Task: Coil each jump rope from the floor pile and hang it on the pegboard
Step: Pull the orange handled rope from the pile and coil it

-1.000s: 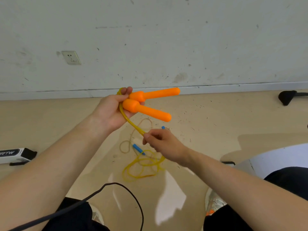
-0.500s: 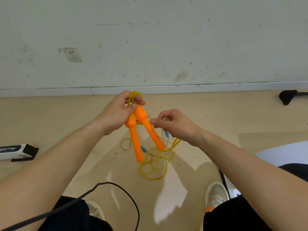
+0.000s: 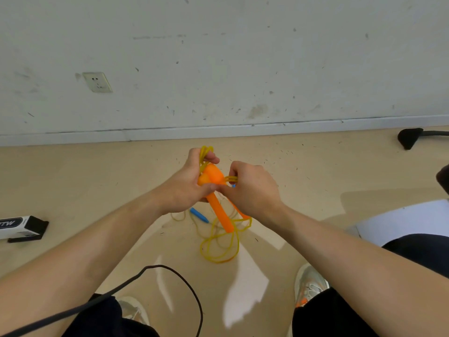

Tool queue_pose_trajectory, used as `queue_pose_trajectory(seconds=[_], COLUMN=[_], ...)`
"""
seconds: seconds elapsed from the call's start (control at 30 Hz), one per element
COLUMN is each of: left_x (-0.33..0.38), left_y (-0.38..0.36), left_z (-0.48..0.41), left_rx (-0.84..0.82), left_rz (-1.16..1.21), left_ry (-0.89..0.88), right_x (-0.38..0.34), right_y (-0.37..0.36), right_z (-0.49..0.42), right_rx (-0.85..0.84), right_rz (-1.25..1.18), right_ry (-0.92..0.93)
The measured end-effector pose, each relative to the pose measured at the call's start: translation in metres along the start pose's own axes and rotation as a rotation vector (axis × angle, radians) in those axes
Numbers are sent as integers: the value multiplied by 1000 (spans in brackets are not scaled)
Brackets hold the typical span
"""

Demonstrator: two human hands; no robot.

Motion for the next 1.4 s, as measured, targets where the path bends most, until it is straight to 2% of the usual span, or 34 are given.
queue_pose_trajectory(seconds=[0.07, 0.17, 0.23, 0.4, 0.53, 0.7, 0.8, 0.9, 0.97, 1.07, 1.17, 1.23, 1.27, 1.33, 1.4], left_x=[-3, -9, -8, -2, -5, -10, -10, -10, -12, -11, -8, -7, -6, -4, -1], left_y=[1, 3, 3, -2, -4, -3, -3, -3, 0, 5, 10, 17, 20, 23, 23], left_z=[-1, -1, -2, -3, -5, -10, -9, -8, -7, -8, -11, -14, -15, -14, -12], left_rx=[82, 251, 334, 507, 643, 771, 805, 807, 821, 840, 845, 832, 810, 735, 637], left_rz=[-71, -96, -99, -169, -109, 194, 362, 396, 368, 401, 521, 613, 665, 733, 746], left_ry=[-52, -105, -134, -183, -168, 18, 106, 168, 202, 215, 218, 212, 204, 191, 189], right_x=[-2, -6, -9, -14, -16, -20, -24, -28, -29, -24, -14, -8, -4, 6, 14], right_y=[0, -1, -2, -8, -11, -16, -20, -25, -28, -28, -33, -40, -43, -45, -39], right_z=[-1, 6, 13, 25, 29, 33, 36, 44, 47, 43, 37, 36, 34, 25, 11], right_rx=[-93, -332, -362, -328, -309, -130, -68, -4, -6, -120, -487, -749, -810, -795, -695], right_rz=[-143, -677, -844, -791, -656, -316, -102, 27, -29, -330, -659, -710, -694, -655, -650], right_ry=[-58, -228, -280, -256, -152, 137, 236, 333, 343, 165, -70, -113, -109, -94, -93])
Point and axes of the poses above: each hand's wrist, its own z-axis away from the middle knuckle, its own y-axis out of the back of the hand, x = y × z, the point moved 4 cm from there along -z, towards the middle knuckle, and after that the axes turned 14 degrees about -y, right-handed, at the moved point
